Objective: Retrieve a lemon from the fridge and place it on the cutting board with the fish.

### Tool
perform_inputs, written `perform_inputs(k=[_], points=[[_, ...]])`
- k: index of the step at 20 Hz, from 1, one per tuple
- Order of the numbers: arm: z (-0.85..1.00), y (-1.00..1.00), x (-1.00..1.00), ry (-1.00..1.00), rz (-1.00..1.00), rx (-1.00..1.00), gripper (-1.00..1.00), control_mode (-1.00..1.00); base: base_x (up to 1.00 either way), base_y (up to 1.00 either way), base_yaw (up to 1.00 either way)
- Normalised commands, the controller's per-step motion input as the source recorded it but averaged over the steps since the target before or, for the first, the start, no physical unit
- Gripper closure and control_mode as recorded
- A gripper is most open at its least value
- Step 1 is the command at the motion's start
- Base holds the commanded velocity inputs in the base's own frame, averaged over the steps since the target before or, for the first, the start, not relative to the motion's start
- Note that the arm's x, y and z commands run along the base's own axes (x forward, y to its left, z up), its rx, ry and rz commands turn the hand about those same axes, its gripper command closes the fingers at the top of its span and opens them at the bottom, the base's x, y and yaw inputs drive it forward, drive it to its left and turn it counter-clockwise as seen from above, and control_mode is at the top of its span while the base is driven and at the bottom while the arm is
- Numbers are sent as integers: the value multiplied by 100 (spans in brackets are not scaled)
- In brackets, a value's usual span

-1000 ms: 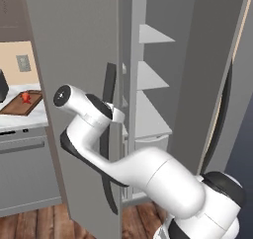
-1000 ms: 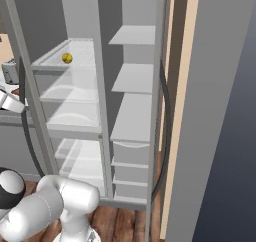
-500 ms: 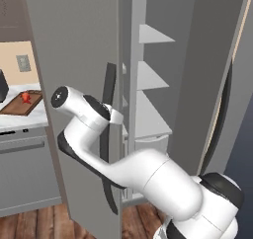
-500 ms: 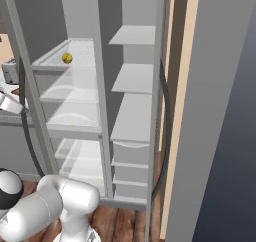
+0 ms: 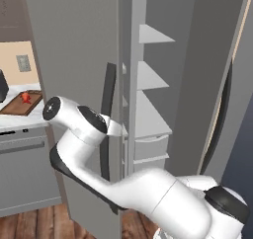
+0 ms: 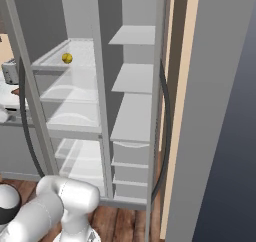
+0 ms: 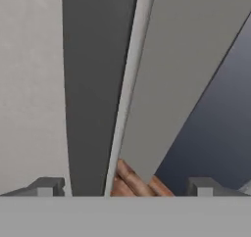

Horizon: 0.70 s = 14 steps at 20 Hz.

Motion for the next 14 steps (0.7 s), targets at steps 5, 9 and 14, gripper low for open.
perform_inputs(k=[5, 9, 14], points=[[0, -30, -81, 0, 0, 1, -100, -100, 0, 0, 0], [0, -61, -81, 0, 0, 10, -100, -100, 0, 0, 0], [1, -73, -55, 0, 0, 26, -100, -100, 0, 0, 0]])
